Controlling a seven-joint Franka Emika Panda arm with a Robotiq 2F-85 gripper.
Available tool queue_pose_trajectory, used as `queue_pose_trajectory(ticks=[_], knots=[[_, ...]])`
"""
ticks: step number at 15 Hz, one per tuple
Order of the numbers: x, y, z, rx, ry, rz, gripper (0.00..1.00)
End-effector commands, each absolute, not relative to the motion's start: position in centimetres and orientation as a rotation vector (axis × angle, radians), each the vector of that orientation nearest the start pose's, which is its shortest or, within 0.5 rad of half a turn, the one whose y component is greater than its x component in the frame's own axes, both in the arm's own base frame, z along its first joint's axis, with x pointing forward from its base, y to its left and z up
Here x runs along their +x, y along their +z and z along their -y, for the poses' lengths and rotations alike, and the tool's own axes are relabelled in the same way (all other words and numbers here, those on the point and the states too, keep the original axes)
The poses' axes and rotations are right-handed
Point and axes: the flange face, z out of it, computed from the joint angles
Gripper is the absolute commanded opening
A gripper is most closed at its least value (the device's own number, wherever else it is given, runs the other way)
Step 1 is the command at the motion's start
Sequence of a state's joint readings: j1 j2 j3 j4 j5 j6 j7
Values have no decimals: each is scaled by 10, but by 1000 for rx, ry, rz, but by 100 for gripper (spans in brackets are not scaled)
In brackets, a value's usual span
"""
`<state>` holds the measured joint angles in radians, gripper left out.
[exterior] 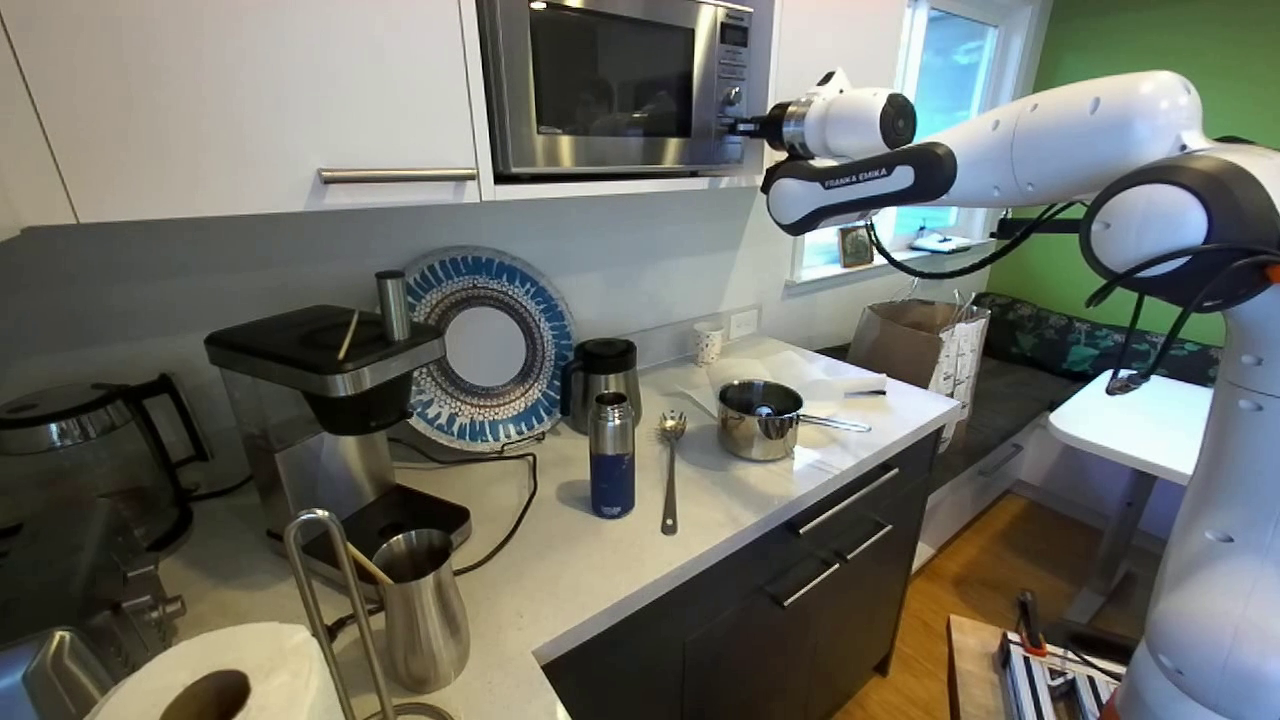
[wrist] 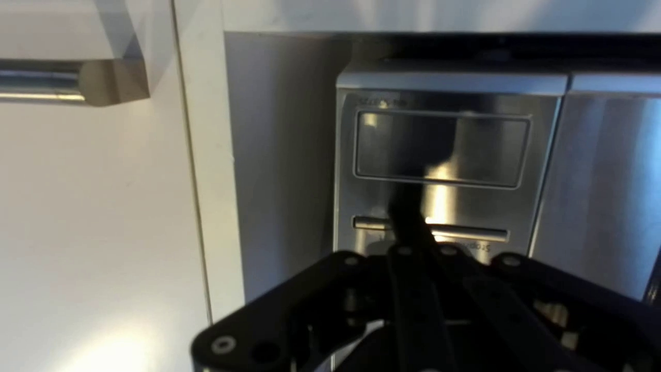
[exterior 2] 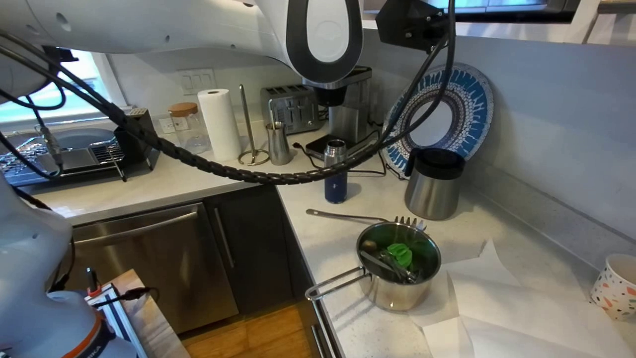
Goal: Push the second right button from the bottom of the microwave
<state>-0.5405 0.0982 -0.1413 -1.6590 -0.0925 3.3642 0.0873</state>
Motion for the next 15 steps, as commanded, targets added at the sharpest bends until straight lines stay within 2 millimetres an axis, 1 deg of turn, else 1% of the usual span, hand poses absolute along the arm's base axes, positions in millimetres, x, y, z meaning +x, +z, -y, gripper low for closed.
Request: queue_pose_trajectory(ticks=[1, 2, 3, 5, 6, 9, 10, 11, 12, 13, 14, 15], knots=[[491, 742, 338, -2534, -2364, -797, 0], [483, 746, 340, -2563, -2318, -828, 0], [481, 749, 338, -2579, -2288, -833, 0], [474, 755, 329, -2608, -2196, -856, 0], [467, 759, 332, -2624, -2145, -884, 0], [445, 766, 329, -2714, -2008, -948, 0], [437, 769, 327, -2742, -1946, -968, 26], [430, 772, 324, -2761, -1910, -985, 27], [422, 775, 318, -2776, -1855, -1003, 32], [418, 778, 311, -2778, -1812, -996, 40], [412, 784, 299, -2749, -1805, -990, 47], [407, 788, 295, -2732, -1779, -995, 56]])
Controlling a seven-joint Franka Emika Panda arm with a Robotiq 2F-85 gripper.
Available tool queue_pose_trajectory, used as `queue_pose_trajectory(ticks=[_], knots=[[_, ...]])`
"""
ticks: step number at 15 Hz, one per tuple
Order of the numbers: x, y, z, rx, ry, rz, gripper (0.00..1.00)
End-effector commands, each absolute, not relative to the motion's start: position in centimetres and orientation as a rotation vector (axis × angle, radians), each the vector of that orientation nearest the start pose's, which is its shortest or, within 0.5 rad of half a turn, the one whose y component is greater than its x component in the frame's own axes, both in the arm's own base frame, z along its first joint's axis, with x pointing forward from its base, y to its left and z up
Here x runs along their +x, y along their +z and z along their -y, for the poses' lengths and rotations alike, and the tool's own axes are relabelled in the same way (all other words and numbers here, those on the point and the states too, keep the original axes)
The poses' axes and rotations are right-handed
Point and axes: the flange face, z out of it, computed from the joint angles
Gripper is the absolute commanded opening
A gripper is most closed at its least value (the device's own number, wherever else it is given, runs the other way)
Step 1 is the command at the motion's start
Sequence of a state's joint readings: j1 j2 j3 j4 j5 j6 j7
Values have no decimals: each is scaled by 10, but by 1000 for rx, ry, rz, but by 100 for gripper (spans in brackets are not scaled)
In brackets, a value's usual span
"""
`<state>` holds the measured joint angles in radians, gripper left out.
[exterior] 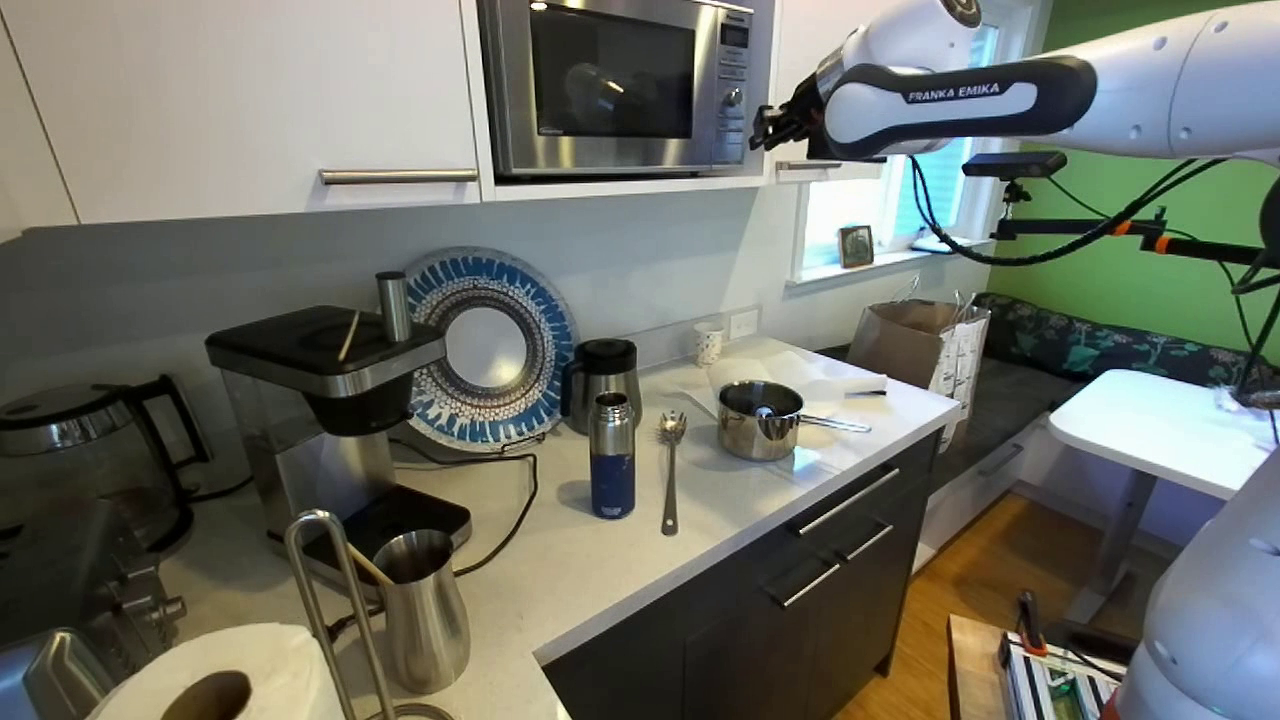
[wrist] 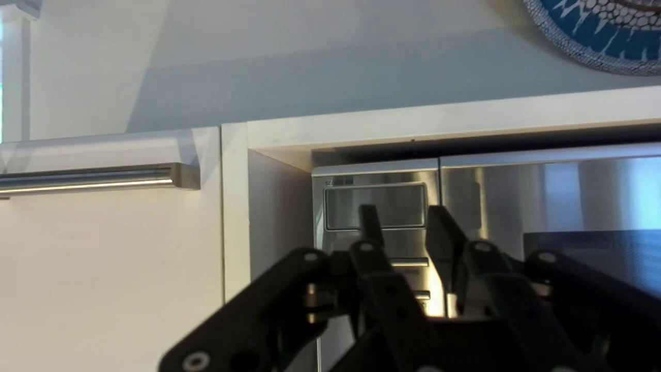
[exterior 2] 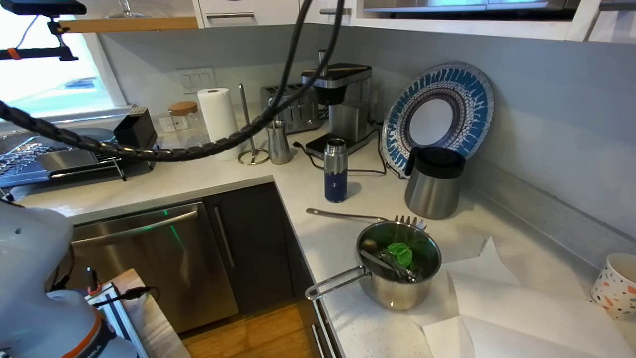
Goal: Push the second right button from the bottom of the microwave
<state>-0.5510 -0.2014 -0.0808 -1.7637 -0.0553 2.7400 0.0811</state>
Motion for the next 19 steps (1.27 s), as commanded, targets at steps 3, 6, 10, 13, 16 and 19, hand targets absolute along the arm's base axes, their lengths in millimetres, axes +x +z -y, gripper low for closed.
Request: queue_pose_trajectory(ticks=[3, 6, 10, 13, 16, 19], knots=[[397, 802, 261, -2766, -1542, -989, 78], [391, 803, 238, -2820, -1272, -946, 99], [385, 793, 209, -2881, -924, -835, 100], [387, 790, 206, -2899, -874, -838, 100], [386, 784, 206, -2894, -800, -809, 100], [387, 783, 206, -2895, -795, -805, 100]])
